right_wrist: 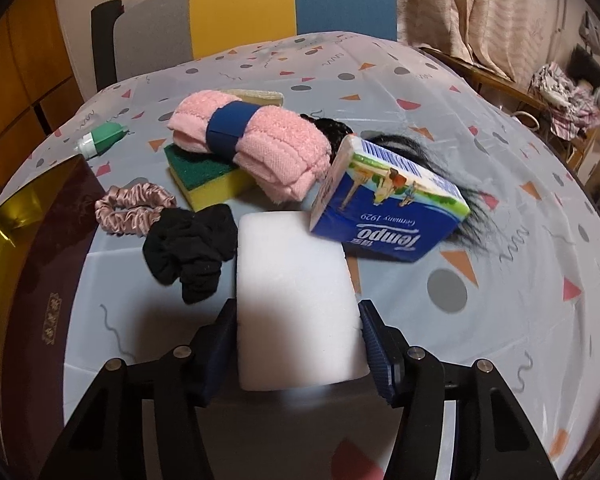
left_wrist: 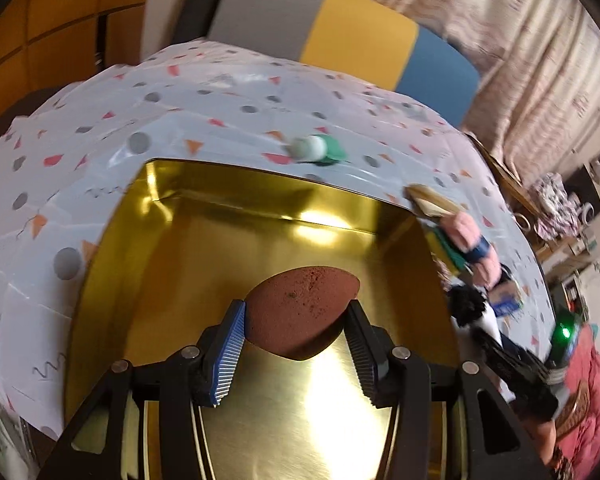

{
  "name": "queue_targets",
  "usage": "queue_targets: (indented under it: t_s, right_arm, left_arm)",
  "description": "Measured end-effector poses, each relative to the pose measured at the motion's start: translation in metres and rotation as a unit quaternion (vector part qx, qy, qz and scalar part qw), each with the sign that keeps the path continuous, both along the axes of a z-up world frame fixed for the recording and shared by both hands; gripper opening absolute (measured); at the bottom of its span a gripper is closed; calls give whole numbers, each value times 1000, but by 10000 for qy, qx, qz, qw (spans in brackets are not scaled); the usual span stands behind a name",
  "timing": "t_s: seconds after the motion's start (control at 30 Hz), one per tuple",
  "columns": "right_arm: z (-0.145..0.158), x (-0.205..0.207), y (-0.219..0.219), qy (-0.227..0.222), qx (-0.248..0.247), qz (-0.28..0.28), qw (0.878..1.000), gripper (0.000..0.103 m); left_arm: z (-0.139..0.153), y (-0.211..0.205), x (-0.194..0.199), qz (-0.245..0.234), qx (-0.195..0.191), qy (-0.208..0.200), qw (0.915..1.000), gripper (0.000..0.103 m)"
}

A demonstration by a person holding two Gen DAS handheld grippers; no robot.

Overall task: Organize soft objects
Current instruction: 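Release the brown sponge in the tray with left tool while right tool grasps the block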

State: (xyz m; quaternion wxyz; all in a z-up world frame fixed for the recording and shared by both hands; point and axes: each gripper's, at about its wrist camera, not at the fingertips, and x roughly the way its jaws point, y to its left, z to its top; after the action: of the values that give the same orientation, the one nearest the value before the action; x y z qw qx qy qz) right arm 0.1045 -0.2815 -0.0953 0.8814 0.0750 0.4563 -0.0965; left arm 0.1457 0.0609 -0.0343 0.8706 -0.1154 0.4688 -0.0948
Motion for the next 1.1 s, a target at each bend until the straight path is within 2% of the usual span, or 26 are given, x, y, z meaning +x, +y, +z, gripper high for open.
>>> queue_targets:
  t_s: [0.33,0.6,0.73,0.9,1.0,1.1]
  right_arm:
    - [15,-52,16,-96,395,88,9991,59]
    - [36,-82,33,-328,516,218,9979,59]
    - [39,-89,41,-387,539,291,9974,59]
    - [37,-91,47,-367,539,316,9974,59]
    - [36,-90,48,-354,527,326,9974,59]
    - [35,-90,48,-347,541,305,9975,59]
  left_arm:
    - [-13,39,44,513,239,217,9982,51]
    - [-22,39,75,737,432,236,9961,56]
    - [-26,40,81,810,533,236,9950,59]
    - [-24,46,81,832,411,179,9955,63]
    - [-15,52,80,883,315,4,9956,64]
    - [-6,56,78,1009,359,-148,9941,70]
